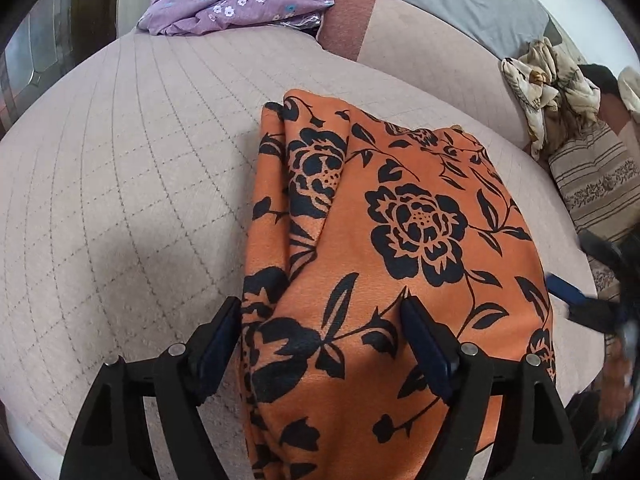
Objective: Fold small clothes
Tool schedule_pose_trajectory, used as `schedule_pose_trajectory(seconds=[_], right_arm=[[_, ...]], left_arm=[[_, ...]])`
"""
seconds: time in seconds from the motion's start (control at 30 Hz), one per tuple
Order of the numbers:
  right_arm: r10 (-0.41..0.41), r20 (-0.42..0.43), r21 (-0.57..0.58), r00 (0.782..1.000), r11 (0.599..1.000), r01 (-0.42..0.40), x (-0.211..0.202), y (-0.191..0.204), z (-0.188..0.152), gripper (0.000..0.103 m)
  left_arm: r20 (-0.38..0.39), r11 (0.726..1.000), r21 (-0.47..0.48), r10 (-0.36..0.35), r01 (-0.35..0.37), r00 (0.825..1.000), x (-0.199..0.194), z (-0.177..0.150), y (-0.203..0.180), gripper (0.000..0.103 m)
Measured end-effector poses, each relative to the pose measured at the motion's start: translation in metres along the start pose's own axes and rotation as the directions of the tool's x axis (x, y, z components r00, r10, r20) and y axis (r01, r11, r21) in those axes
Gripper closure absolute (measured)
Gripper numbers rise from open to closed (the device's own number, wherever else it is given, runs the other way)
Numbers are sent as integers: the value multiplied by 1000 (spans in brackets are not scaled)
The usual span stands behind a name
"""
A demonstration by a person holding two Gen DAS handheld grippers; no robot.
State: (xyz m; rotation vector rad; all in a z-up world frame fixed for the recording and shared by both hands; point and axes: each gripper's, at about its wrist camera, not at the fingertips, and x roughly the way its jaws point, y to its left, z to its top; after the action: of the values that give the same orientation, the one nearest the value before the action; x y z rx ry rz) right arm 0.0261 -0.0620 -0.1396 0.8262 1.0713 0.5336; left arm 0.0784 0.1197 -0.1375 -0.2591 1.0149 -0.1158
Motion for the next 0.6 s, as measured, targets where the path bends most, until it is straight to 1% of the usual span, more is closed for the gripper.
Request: schedule_pose_trajectory(seconds=[0.03,0.07,0.1,0.13,0.17,0.2,0.23,0.27,0.3,0.33,0.4,0.43,0.5,0.53,0.57,0.6], right_arm=[[13,-28,42,1000,999,-12,13,-9,7,26],[25,-81,95,996,995,-18,35,-18,13,26],[37,-133,118,990,993,-21,51,-23,12,43],[4,-178,79,984,997,10,64,-17,9,53],[-68,-166,-19,984,998,65,63,-5,4,59],[-127,-136,-125,982,986,111,61,12,-2,67],[-158,-103,-168,982,976,139,55,22,-7,68],[-192,-68,-208,979,962,174,53,28,-11,68],[-241,-61,-249,969,944,219,57,29,-15,67],[-270,-73,-264,960,934,242,65,23,-15,65],[-179,-93,-132,979,977,166,59,7,-8,48],[-123,-73,-77,990,990,117,51,3,-4,47],[-54,-9,-36,999,998,53,36,1,5,41],[-38,24,-18,999,999,39,33,-1,10,38],[-26,43,14,999,1000,25,33,-7,18,32],[-18,27,42,999,999,17,40,-14,25,32]], left_arm=[[0,1000,-1,-2,2,1000,0,-1,0,21],[-1,1000,-3,-4,4,1000,1,0,-2,21],[-1,1000,-3,-4,4,1000,1,0,-2,21],[-1,1000,0,-4,4,1000,1,-1,-1,21],[1,1000,1,-2,2,1000,1,-1,-1,21],[2,1000,4,-1,1,1000,0,-2,-2,20],[3,1000,6,1,-1,1000,2,-1,-3,20],[0,1000,13,6,-6,1000,3,-1,-5,19],[0,1000,19,14,-14,1000,4,-1,-6,19],[5,1000,24,20,-20,1000,4,-1,-8,19],[6,1000,19,15,-15,1000,5,-1,-6,19],[5,1000,14,11,-11,1000,4,-1,-3,19],[6,1000,16,15,-15,1000,4,-1,-4,18],[8,1000,20,21,-21,1000,5,0,-5,18],[8,999,22,23,-23,1000,5,0,-6,18],[7,1000,20,22,-22,1000,5,0,-5,18]])
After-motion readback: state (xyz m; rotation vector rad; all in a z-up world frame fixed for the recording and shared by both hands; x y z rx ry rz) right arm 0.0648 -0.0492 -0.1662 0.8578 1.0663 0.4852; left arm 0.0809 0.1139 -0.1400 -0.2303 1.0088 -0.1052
